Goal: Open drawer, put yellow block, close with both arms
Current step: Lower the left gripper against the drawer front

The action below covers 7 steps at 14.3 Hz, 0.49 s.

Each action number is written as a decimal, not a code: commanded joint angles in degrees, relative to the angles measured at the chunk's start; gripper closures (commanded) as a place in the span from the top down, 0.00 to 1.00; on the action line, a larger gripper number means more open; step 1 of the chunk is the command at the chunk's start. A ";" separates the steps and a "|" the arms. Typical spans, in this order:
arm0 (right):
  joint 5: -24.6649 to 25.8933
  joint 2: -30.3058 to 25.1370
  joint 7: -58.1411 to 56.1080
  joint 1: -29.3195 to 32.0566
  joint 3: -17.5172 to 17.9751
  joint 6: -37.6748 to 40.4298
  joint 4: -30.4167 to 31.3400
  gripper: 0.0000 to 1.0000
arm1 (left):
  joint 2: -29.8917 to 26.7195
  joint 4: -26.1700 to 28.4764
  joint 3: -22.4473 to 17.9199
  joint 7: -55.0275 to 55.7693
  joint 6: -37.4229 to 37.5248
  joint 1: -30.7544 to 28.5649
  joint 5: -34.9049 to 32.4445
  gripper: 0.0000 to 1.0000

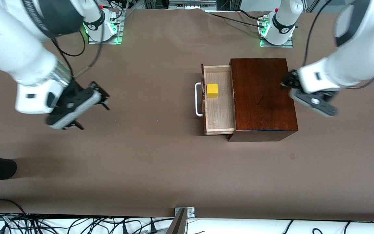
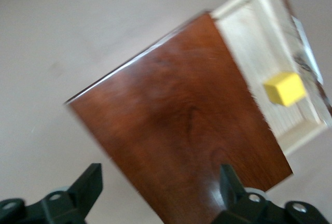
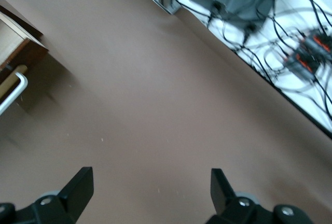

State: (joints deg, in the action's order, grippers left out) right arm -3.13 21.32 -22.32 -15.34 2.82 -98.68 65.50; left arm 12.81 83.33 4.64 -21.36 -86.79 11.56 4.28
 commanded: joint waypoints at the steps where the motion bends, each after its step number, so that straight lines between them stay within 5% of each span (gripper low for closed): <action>1: -2.05 -8.55 1.84 2.41 -0.88 1.47 9.80 1.00 | 3.36 -1.94 0.02 -10.17 -3.71 6.00 5.01 1.00; 7: -1.88 -16.82 5.89 2.33 -5.89 2.89 20.17 1.00 | 12.66 -1.94 3.36 -22.67 -12.84 20.67 7.50 1.00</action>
State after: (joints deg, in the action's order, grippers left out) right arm -3.91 9.39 -17.56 -13.12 -1.81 -94.97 78.68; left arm 21.54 83.37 7.99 -40.97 -96.24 28.01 11.25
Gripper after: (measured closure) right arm 0.000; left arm 0.000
